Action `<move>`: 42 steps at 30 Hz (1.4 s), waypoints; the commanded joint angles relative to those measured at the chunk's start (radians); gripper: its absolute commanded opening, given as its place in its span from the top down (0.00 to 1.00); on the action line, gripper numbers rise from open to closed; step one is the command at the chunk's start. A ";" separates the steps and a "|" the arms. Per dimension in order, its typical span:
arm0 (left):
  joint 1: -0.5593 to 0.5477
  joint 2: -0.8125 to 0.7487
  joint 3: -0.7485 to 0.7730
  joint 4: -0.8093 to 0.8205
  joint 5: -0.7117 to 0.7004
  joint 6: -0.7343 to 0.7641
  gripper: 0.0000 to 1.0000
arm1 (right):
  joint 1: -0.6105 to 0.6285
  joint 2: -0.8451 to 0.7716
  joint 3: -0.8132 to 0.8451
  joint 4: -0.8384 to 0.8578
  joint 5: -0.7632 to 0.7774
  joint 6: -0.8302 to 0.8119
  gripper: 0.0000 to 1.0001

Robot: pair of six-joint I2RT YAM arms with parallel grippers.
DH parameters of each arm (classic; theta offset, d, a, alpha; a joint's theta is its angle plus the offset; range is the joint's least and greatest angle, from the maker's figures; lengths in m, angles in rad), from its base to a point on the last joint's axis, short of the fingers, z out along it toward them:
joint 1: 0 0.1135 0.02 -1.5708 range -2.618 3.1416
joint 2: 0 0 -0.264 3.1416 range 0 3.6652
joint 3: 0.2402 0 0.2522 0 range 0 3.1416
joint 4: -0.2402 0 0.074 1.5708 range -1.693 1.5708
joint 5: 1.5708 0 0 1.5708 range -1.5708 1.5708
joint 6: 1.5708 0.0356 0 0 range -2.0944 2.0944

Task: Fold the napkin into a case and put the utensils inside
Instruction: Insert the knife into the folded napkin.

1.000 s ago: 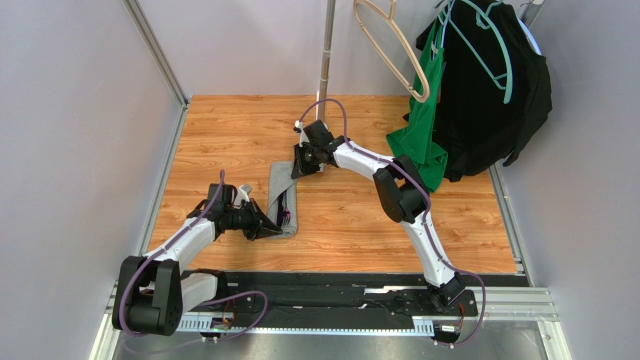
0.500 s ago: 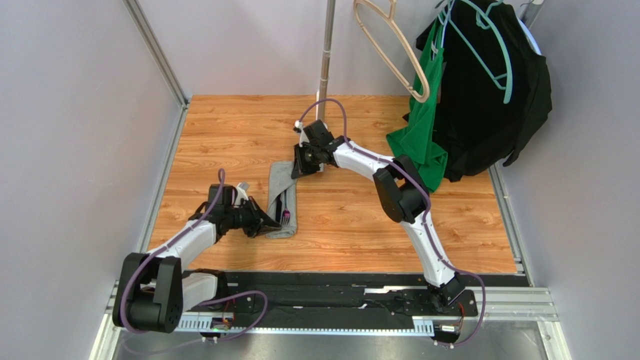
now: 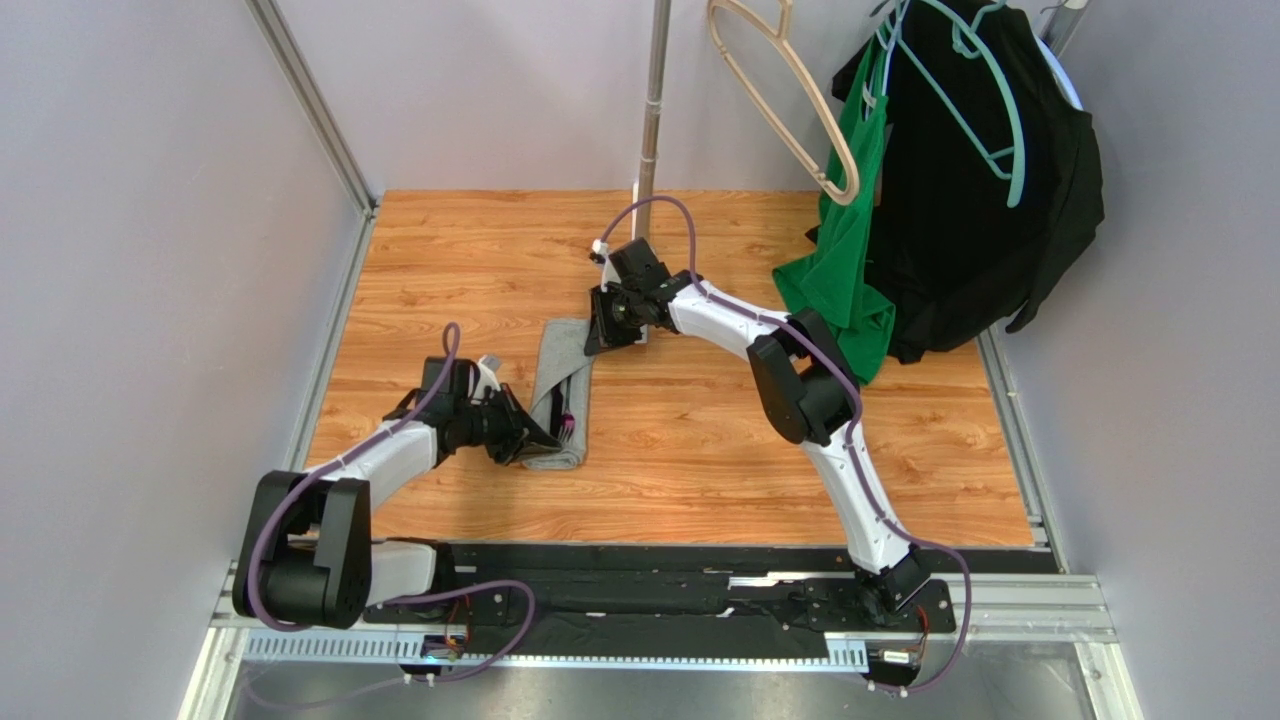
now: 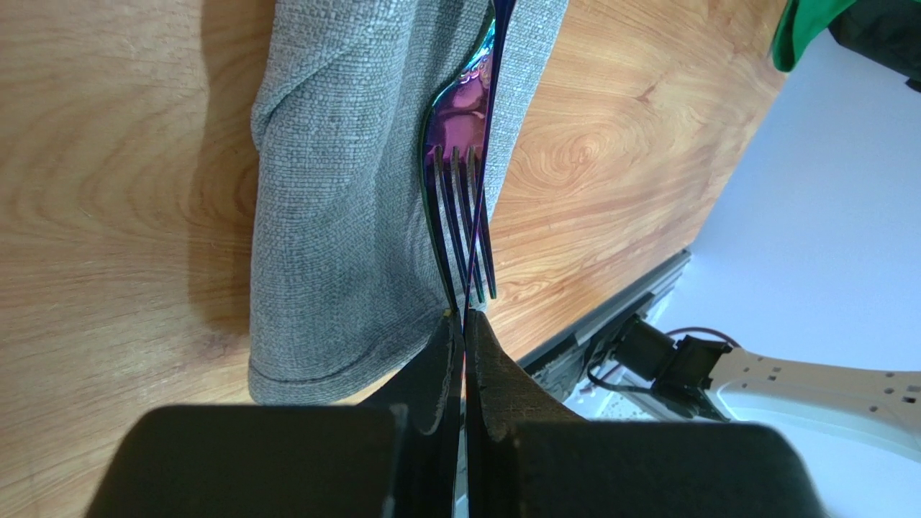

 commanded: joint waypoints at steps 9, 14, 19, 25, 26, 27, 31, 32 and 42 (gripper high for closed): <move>0.019 0.040 0.087 -0.136 -0.101 0.051 0.52 | 0.001 0.025 0.031 -0.007 0.002 -0.017 1.00; 0.022 -0.052 0.100 -0.222 -0.153 0.056 0.35 | 0.001 0.025 0.032 -0.007 -0.001 -0.012 1.00; 0.022 -0.105 0.129 -0.302 -0.165 0.054 0.21 | 0.001 0.024 0.034 -0.005 0.000 -0.012 1.00; 0.022 -0.210 0.157 -0.394 -0.188 0.066 0.28 | 0.001 0.015 0.032 -0.011 0.004 -0.011 1.00; 0.022 -0.220 0.169 -0.424 -0.202 0.079 0.28 | 0.001 0.010 0.031 -0.015 0.002 -0.008 1.00; 0.020 -0.214 0.191 -0.435 -0.213 0.103 0.29 | 0.001 -0.004 0.028 -0.012 0.003 -0.006 1.00; 0.022 -0.106 0.231 -0.454 -0.187 0.149 0.28 | 0.003 -0.014 0.036 -0.015 0.011 -0.005 1.00; 0.022 -0.055 0.235 -0.441 -0.179 0.155 0.29 | 0.001 -0.013 0.039 -0.015 0.011 -0.005 1.00; 0.022 0.049 0.228 -0.346 -0.127 0.162 0.55 | 0.003 0.009 0.045 -0.018 0.000 -0.001 1.00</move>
